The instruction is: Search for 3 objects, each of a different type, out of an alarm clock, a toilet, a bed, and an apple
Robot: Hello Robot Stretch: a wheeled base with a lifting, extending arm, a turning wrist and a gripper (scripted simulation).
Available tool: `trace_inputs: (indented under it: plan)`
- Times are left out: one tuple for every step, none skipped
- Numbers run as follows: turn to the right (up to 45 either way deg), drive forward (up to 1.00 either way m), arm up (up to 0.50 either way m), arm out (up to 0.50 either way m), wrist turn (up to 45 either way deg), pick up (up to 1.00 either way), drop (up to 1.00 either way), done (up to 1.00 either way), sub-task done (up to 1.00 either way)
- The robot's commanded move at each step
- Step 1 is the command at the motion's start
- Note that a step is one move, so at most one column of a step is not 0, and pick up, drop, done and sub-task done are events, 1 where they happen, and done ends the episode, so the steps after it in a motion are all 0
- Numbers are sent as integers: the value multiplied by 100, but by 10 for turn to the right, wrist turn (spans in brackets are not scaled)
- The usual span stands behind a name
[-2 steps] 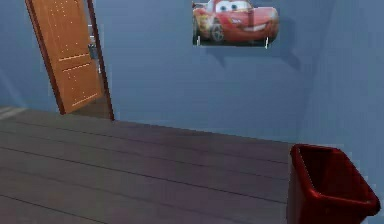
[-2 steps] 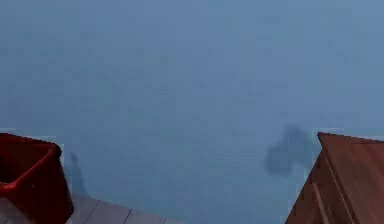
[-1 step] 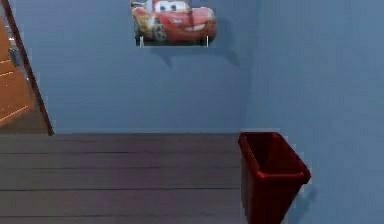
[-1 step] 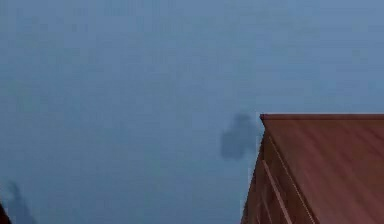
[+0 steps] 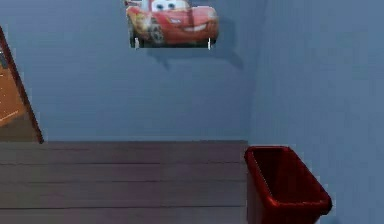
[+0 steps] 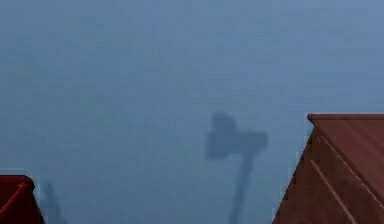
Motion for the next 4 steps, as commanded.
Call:
trace_inputs:
  plan:
    - [-450, 0, 0, 0, 0, 0, 0, 0, 0]
    - [-450, 0, 0, 0, 0, 0, 0, 0, 0]
    - [-450, 0, 0, 0, 0, 0, 0, 0, 0]
    - [-360, 0, 0, 0, 0, 0, 0, 0, 0]
